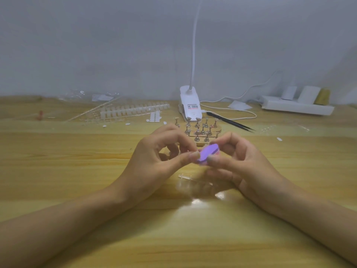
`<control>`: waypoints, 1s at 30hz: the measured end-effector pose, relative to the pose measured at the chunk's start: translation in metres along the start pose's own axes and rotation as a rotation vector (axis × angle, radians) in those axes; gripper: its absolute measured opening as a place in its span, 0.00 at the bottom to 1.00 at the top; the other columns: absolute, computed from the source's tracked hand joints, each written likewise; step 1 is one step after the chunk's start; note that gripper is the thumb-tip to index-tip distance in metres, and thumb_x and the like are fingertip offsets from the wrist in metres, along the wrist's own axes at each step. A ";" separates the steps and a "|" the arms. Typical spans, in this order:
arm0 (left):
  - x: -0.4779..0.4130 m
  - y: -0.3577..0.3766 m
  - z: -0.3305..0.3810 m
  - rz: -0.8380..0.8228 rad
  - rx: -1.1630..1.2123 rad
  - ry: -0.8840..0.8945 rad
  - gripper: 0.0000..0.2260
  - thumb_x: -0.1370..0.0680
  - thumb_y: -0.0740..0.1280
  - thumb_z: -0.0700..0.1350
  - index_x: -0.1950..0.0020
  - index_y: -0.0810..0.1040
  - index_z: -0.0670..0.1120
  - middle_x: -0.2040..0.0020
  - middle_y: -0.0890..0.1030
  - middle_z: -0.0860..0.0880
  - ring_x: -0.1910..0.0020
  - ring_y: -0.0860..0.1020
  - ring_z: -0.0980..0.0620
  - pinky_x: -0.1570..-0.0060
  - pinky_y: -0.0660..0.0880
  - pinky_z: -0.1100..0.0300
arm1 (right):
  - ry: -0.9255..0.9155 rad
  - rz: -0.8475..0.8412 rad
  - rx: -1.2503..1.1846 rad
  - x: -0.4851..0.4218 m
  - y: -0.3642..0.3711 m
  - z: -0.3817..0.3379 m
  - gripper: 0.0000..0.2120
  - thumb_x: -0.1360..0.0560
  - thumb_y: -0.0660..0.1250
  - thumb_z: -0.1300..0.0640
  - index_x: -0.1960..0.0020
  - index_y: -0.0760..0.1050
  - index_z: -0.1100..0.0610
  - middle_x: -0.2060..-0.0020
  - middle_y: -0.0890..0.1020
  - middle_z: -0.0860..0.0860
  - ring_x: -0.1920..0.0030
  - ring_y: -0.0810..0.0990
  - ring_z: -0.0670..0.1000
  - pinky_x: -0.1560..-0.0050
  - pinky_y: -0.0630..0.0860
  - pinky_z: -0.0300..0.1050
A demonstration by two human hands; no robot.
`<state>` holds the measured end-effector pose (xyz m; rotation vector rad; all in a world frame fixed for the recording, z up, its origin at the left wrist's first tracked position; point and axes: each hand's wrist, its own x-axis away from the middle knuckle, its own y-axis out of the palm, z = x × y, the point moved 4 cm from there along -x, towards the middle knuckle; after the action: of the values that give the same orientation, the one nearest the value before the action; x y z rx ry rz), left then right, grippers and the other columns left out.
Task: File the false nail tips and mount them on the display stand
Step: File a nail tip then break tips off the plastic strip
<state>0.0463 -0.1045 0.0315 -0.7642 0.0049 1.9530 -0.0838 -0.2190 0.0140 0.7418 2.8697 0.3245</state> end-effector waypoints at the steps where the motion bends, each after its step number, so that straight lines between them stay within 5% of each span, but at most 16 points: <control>1: 0.000 0.000 0.000 0.004 0.004 0.000 0.03 0.29 0.74 0.48 0.61 0.82 0.53 0.58 0.76 0.51 0.63 0.74 0.53 0.67 0.73 0.63 | 0.005 0.025 -0.016 0.000 -0.002 0.000 0.16 0.36 0.77 0.63 0.53 0.74 0.58 0.53 0.83 0.56 0.57 0.87 0.54 0.61 0.82 0.41; 4: 0.000 -0.001 -0.001 0.008 -0.003 0.000 0.04 0.29 0.75 0.49 0.62 0.82 0.53 0.58 0.77 0.51 0.62 0.74 0.52 0.67 0.73 0.60 | 0.012 -0.121 0.066 0.001 0.007 0.001 0.16 0.34 0.78 0.63 0.52 0.74 0.58 0.50 0.84 0.58 0.56 0.87 0.57 0.61 0.82 0.44; 8: 0.000 -0.001 -0.003 0.019 -0.002 -0.011 0.03 0.29 0.74 0.49 0.61 0.82 0.53 0.58 0.77 0.53 0.62 0.74 0.53 0.66 0.73 0.64 | 0.009 0.031 -0.006 0.000 -0.003 0.001 0.18 0.37 0.77 0.63 0.52 0.73 0.59 0.53 0.83 0.56 0.57 0.87 0.54 0.61 0.82 0.42; 11: 0.000 -0.001 -0.002 0.011 -0.013 -0.007 0.04 0.29 0.75 0.49 0.62 0.81 0.54 0.57 0.77 0.52 0.62 0.74 0.52 0.66 0.73 0.63 | 0.029 -0.127 0.071 0.002 0.006 0.002 0.17 0.35 0.78 0.63 0.52 0.74 0.58 0.51 0.84 0.58 0.55 0.87 0.58 0.61 0.83 0.45; 18: 0.001 0.000 0.000 -0.008 -0.011 0.013 0.06 0.29 0.73 0.54 0.61 0.81 0.53 0.57 0.77 0.51 0.62 0.74 0.50 0.66 0.74 0.52 | 0.038 -0.028 -0.010 -0.001 0.002 -0.003 0.15 0.34 0.73 0.64 0.52 0.71 0.60 0.58 0.83 0.52 0.58 0.86 0.52 0.63 0.81 0.40; 23: 0.000 -0.002 -0.001 0.013 0.001 -0.007 0.05 0.29 0.75 0.51 0.61 0.81 0.53 0.57 0.77 0.52 0.62 0.75 0.51 0.66 0.75 0.53 | 0.016 -0.082 0.074 0.003 0.007 0.000 0.17 0.34 0.77 0.64 0.52 0.72 0.59 0.51 0.83 0.57 0.54 0.87 0.60 0.62 0.83 0.45; 28: 0.000 -0.002 -0.003 0.015 0.012 -0.038 0.03 0.30 0.74 0.49 0.62 0.82 0.54 0.58 0.78 0.51 0.62 0.76 0.50 0.64 0.74 0.61 | -0.014 0.023 0.057 0.002 0.000 0.000 0.18 0.37 0.79 0.63 0.53 0.74 0.58 0.54 0.83 0.54 0.58 0.87 0.55 0.62 0.82 0.42; 30: 0.000 -0.001 -0.003 0.011 0.003 -0.034 0.03 0.29 0.74 0.49 0.62 0.82 0.55 0.57 0.78 0.51 0.62 0.75 0.49 0.64 0.73 0.61 | -0.010 -0.082 0.116 0.003 0.006 0.001 0.16 0.34 0.78 0.64 0.53 0.74 0.57 0.51 0.84 0.56 0.57 0.86 0.58 0.61 0.82 0.45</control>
<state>0.0488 -0.1050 0.0301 -0.7305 -0.0089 1.9754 -0.0838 -0.2124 0.0144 0.6406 2.9194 0.1438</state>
